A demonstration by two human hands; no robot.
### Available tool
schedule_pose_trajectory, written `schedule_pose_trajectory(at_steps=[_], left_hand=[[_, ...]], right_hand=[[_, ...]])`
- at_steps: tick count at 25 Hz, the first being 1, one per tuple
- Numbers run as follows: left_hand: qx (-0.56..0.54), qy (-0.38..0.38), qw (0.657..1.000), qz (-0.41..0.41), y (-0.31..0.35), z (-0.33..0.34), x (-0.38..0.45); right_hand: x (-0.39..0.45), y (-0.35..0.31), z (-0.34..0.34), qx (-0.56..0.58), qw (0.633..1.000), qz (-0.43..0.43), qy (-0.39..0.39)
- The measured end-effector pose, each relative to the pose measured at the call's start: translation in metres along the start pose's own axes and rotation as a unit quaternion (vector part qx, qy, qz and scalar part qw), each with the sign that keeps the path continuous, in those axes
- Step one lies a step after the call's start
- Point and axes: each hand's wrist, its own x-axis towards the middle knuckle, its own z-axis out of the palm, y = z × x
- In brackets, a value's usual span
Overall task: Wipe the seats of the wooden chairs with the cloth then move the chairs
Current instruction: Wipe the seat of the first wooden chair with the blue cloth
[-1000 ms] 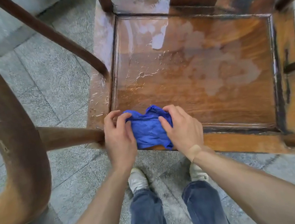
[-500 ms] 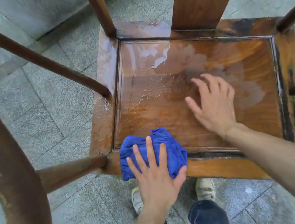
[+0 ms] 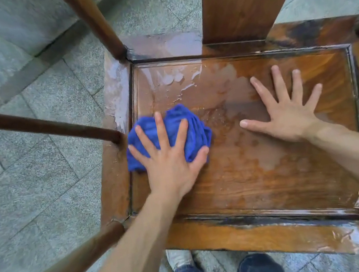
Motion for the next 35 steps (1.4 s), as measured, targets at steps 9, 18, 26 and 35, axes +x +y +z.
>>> schedule_pose_trajectory(at_steps=[9,18,26,35], left_hand=[[-0.006,-0.095,0.995,0.032,0.037,-0.062,0.206],[0.000,-0.051,0.996,0.078,0.012,-0.029,0.101],[-0.005,-0.068,0.997,0.042,-0.031,0.018,-0.146],[0.029,-0.108,0.992,0.063,-0.007,0.032,-0.177]], right_hand=[[0.000,0.001,-0.013,0.012,0.998,-0.012,-0.058],[0.000,0.001,-0.010,0.025,0.998,-0.021,-0.049],[-0.021,0.022,-0.009,0.075,0.994,0.000,0.083],[-0.002,0.081,-0.020,0.118,0.990,0.077,0.007]])
